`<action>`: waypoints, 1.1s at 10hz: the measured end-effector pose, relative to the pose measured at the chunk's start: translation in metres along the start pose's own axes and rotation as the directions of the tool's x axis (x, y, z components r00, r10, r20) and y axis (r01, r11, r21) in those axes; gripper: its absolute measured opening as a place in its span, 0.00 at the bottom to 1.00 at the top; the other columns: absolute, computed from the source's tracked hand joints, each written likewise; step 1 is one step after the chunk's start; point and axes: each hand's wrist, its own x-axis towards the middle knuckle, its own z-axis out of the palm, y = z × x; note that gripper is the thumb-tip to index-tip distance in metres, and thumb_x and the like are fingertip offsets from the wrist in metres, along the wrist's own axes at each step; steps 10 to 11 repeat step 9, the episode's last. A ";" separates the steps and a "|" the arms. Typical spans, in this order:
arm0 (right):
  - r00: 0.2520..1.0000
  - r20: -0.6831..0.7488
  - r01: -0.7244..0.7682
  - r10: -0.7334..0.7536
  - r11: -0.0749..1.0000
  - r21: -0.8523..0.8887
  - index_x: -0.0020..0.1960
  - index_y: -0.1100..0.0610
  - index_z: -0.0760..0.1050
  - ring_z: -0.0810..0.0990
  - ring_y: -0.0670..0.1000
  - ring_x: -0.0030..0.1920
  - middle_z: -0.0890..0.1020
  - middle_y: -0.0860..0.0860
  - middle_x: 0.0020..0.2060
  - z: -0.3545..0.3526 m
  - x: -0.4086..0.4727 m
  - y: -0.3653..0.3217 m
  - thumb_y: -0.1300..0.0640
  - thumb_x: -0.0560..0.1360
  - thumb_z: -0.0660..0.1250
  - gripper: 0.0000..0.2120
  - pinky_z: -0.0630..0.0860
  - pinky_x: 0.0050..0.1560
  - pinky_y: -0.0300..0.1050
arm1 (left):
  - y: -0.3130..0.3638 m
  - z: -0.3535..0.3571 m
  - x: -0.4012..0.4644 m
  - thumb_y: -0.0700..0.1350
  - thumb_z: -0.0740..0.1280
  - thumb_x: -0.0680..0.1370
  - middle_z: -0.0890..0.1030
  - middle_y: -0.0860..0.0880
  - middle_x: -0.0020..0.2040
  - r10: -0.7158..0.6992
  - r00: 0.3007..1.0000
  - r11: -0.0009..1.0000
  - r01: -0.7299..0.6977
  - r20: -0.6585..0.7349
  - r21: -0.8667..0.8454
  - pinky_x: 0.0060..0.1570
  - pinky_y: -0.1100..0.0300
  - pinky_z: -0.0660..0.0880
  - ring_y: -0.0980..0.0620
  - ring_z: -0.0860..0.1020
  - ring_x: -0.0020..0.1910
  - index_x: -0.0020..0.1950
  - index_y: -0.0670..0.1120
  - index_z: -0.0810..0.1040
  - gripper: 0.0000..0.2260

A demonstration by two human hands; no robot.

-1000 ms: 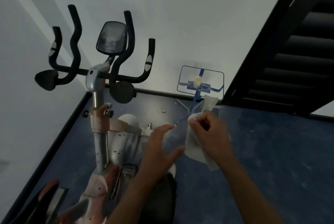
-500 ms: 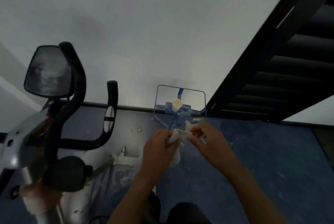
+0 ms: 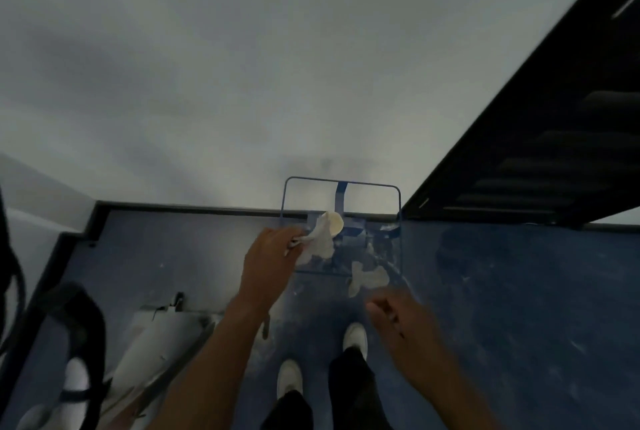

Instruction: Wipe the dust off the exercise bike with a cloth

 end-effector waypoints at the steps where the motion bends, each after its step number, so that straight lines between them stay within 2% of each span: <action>1: 0.999 0.021 -0.044 0.044 0.999 0.023 0.43 0.45 0.76 0.79 0.42 0.42 0.80 0.41 0.41 -0.003 0.020 0.028 0.50 0.81 0.65 0.08 0.72 0.44 0.32 | -0.025 0.032 0.020 0.43 0.72 0.79 0.77 0.57 0.47 0.008 0.988 1.000 -0.011 0.153 0.022 0.46 0.73 0.63 0.57 0.72 0.45 0.54 0.49 0.84 0.05; 2: 0.997 0.022 -0.077 0.076 0.997 0.023 0.43 0.42 0.76 0.80 0.41 0.42 0.81 0.39 0.43 -0.001 0.035 0.057 0.47 0.79 0.64 0.06 0.71 0.45 0.30 | -0.058 0.072 0.025 0.44 0.71 0.79 0.81 0.54 0.46 -0.026 0.945 0.999 0.009 0.327 0.053 0.46 0.63 0.70 0.56 0.74 0.44 0.50 0.49 0.82 0.02; 3: 0.993 0.027 -0.115 0.114 0.993 0.036 0.43 0.42 0.76 0.80 0.38 0.43 0.80 0.38 0.44 0.004 0.047 0.077 0.45 0.78 0.64 0.06 0.70 0.45 0.27 | -0.086 0.106 0.017 0.44 0.69 0.79 0.83 0.49 0.46 -0.111 0.868 0.994 0.088 0.483 0.069 0.47 0.58 0.72 0.51 0.78 0.45 0.49 0.48 0.83 0.03; 4: 0.993 0.015 -0.119 0.119 0.991 0.056 0.44 0.43 0.78 0.81 0.39 0.43 0.81 0.39 0.43 0.006 0.058 0.087 0.42 0.78 0.63 0.08 0.70 0.46 0.26 | -0.103 0.129 0.003 0.43 0.67 0.80 0.83 0.47 0.51 -0.160 0.771 0.986 0.090 0.616 0.144 0.47 0.63 0.71 0.48 0.81 0.51 0.53 0.46 0.83 0.06; 5: 0.986 0.035 -0.167 0.165 0.982 0.093 0.47 0.44 0.80 0.82 0.39 0.46 0.82 0.38 0.45 0.008 0.067 0.093 0.47 0.80 0.65 0.06 0.71 0.48 0.26 | -0.118 0.143 -0.008 0.45 0.65 0.82 0.82 0.45 0.58 -0.164 0.693 0.972 -0.007 0.702 0.233 0.51 0.60 0.73 0.47 0.78 0.57 0.59 0.45 0.82 0.10; 6: 0.988 0.033 -0.154 0.151 0.984 0.091 0.47 0.47 0.82 0.82 0.39 0.46 0.84 0.39 0.44 0.010 0.072 0.096 0.42 0.77 0.62 0.13 0.72 0.47 0.27 | -0.133 0.153 -0.011 0.47 0.64 0.81 0.79 0.45 0.63 -0.186 0.687 0.954 -0.045 0.703 0.297 0.57 0.54 0.75 0.46 0.75 0.62 0.62 0.47 0.80 0.11; 7: 0.986 0.035 -0.166 0.164 0.984 0.064 0.46 0.47 0.81 0.82 0.41 0.44 0.84 0.44 0.41 0.013 0.074 0.100 0.38 0.76 0.61 0.16 0.72 0.46 0.29 | -0.143 0.161 -0.007 0.50 0.66 0.79 0.76 0.48 0.67 -0.210 0.702 0.949 -0.022 0.681 0.315 0.61 0.51 0.74 0.46 0.73 0.64 0.67 0.49 0.76 0.17; 8: 0.983 0.029 -0.184 0.183 0.982 0.037 0.44 0.45 0.80 0.82 0.40 0.43 0.84 0.45 0.41 0.016 0.072 0.102 0.39 0.77 0.62 0.13 0.72 0.45 0.27 | -0.155 0.173 -0.006 0.58 0.64 0.78 0.75 0.51 0.68 -0.232 0.724 0.947 0.016 0.649 0.321 0.64 0.50 0.73 0.48 0.72 0.67 0.69 0.53 0.73 0.21; 9: 0.986 -0.007 -0.168 0.169 0.984 0.057 0.52 0.38 0.77 0.82 0.39 0.44 0.83 0.40 0.43 0.014 0.071 0.097 0.42 0.78 0.64 0.06 0.71 0.45 0.26 | -0.163 0.184 -0.008 0.59 0.61 0.79 0.75 0.51 0.68 -0.250 0.735 0.949 0.055 0.631 0.312 0.65 0.49 0.73 0.49 0.71 0.67 0.70 0.54 0.71 0.20; 11: 0.986 -0.007 -0.168 0.169 0.984 0.057 0.52 0.38 0.77 0.82 0.39 0.44 0.83 0.40 0.43 0.014 0.071 0.097 0.42 0.78 0.64 0.06 0.71 0.45 0.26 | -0.163 0.184 -0.008 0.59 0.61 0.79 0.75 0.51 0.68 -0.250 0.735 0.949 0.055 0.631 0.312 0.65 0.49 0.73 0.49 0.71 0.67 0.70 0.54 0.71 0.20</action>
